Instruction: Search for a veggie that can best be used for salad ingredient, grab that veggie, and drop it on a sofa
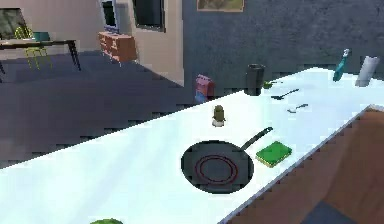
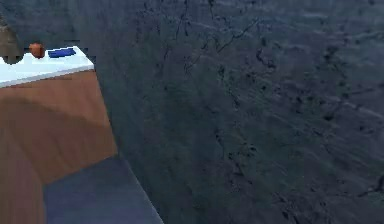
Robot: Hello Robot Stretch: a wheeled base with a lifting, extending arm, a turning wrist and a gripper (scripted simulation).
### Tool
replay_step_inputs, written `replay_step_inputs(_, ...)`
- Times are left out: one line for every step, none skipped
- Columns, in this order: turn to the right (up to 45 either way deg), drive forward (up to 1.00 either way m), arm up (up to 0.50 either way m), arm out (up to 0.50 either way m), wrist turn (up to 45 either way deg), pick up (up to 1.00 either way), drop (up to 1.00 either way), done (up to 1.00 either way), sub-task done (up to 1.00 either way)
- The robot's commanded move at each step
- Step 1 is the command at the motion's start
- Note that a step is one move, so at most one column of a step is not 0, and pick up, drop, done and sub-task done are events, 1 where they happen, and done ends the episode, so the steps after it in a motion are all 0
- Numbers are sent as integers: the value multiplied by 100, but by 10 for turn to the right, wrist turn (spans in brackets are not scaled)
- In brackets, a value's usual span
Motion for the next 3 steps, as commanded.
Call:
replay_step_inputs(-450, 0, 0, 0, 0, 0, 0, 0, 0)
replay_step_inputs(-450, 0, 0, 0, 0, 0, 0, 0, 0)
replay_step_inputs(-330, 0, 0, 0, 0, 0, 0, 0, 0)
